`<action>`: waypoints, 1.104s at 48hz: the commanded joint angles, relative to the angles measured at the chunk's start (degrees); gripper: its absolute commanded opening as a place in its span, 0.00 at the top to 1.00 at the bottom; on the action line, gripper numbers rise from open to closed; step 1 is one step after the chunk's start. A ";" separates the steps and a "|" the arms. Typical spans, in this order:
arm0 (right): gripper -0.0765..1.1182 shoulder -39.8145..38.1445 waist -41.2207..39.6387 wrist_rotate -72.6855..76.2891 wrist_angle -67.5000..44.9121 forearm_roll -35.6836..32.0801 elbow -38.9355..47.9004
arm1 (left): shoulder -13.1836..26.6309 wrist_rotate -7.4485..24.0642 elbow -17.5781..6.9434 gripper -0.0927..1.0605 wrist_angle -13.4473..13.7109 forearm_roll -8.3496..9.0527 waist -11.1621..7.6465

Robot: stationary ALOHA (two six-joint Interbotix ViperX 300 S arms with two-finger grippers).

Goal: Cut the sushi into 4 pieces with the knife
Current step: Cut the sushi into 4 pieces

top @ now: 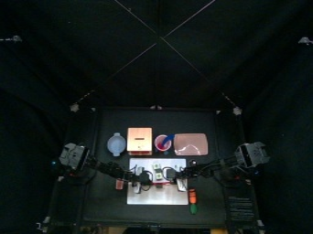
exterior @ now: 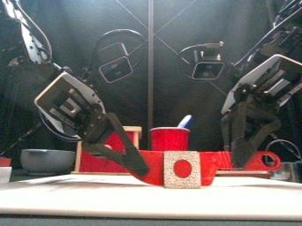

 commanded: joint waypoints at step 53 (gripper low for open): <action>0.91 -26.02 -2.46 0.26 23.47 7.29 7.21 | -23.55 0.53 4.57 0.08 7.12 2.37 2.20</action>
